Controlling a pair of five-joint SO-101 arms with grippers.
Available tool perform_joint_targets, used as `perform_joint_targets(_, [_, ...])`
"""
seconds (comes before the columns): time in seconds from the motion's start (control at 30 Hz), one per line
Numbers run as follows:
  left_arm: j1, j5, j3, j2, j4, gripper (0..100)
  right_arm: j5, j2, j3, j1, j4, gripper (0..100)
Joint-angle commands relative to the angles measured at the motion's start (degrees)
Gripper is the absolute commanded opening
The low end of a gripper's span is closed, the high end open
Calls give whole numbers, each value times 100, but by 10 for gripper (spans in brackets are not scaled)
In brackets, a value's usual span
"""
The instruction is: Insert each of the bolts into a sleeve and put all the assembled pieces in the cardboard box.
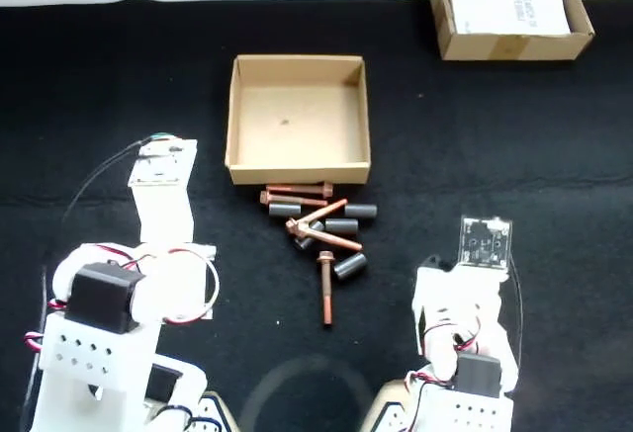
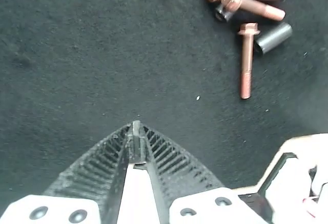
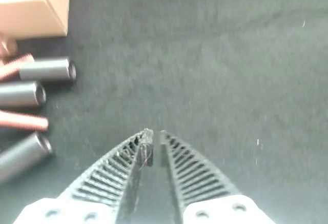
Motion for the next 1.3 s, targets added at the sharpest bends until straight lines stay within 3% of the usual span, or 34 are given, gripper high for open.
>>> perform_joint_targets(0.0, [-4, 325, -4, 40, -97, 10, -9, -40, -295, 75, -224, 200])
perform_joint_targets(0.07, [-259, 466, 215, 40, -158, 10, -9, -4, -734, 110, 145, 269])
perform_joint_targets(0.13, [-497, 571, 576, 40, -607, 10, 114, 13, -1095, 84, 796, 270])
perform_joint_targets(0.27, [-866, 879, 1525, 40, -1978, 10, 1389, 778, -1947, 84, 2035, 262])
perform_joint_targets(0.4, [-971, 1037, 2431, 40, -2743, 10, 1415, 2440, -3240, -233, 2782, 262])
perform_joint_targets(0.57, [-963, 1029, 2747, 40, -2822, 10, 958, 4813, -5059, -699, 3459, 262])
perform_joint_targets(0.67, [-963, 1029, 2870, 40, -2840, 10, 1046, 6105, -5903, -954, 3855, 263])
perform_joint_targets(0.8, [-971, 993, 3477, 40, -3798, 10, 1073, 7468, -6615, -1429, 3873, 264])
perform_joint_targets(0.93, [-1086, 985, 4163, 31, -5160, 10, 1389, 8426, -6607, -1974, 3196, 264])
perform_joint_targets(1.1, [-1552, 985, 4382, 31, -5881, 10, 3174, 9059, -6651, -2747, 2677, 264])
perform_joint_targets(1.27, [-1578, 976, 4409, 31, -6040, 10, 4369, 9490, -6659, -2826, 1780, 264])
